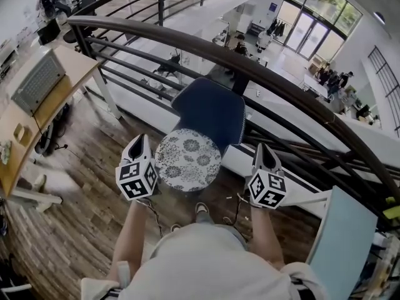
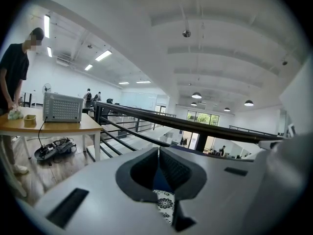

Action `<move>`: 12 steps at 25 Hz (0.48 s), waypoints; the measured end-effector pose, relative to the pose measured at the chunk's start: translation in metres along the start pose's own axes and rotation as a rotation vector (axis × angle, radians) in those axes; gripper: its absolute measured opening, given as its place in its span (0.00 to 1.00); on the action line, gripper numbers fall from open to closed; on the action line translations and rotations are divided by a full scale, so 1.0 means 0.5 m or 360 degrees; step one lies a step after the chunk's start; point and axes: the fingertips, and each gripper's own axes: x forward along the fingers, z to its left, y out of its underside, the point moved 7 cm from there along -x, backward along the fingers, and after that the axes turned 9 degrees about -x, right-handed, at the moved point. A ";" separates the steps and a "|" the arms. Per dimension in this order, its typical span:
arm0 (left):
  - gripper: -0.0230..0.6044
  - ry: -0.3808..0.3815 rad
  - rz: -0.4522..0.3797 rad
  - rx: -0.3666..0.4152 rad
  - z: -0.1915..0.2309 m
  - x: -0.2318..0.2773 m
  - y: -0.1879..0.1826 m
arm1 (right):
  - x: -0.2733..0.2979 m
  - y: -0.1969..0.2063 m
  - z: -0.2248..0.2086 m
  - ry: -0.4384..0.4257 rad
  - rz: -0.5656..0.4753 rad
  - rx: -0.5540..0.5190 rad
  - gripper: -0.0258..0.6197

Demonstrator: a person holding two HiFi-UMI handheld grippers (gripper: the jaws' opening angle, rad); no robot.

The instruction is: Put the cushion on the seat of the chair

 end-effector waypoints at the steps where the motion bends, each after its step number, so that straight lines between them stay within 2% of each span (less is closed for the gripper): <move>1: 0.05 -0.0003 0.0004 -0.0001 0.001 0.002 0.002 | 0.002 0.002 -0.001 0.0000 0.0009 -0.0002 0.04; 12: 0.05 -0.0027 0.0043 -0.0004 -0.002 0.007 0.014 | -0.001 0.008 -0.015 -0.0010 0.0038 -0.0007 0.04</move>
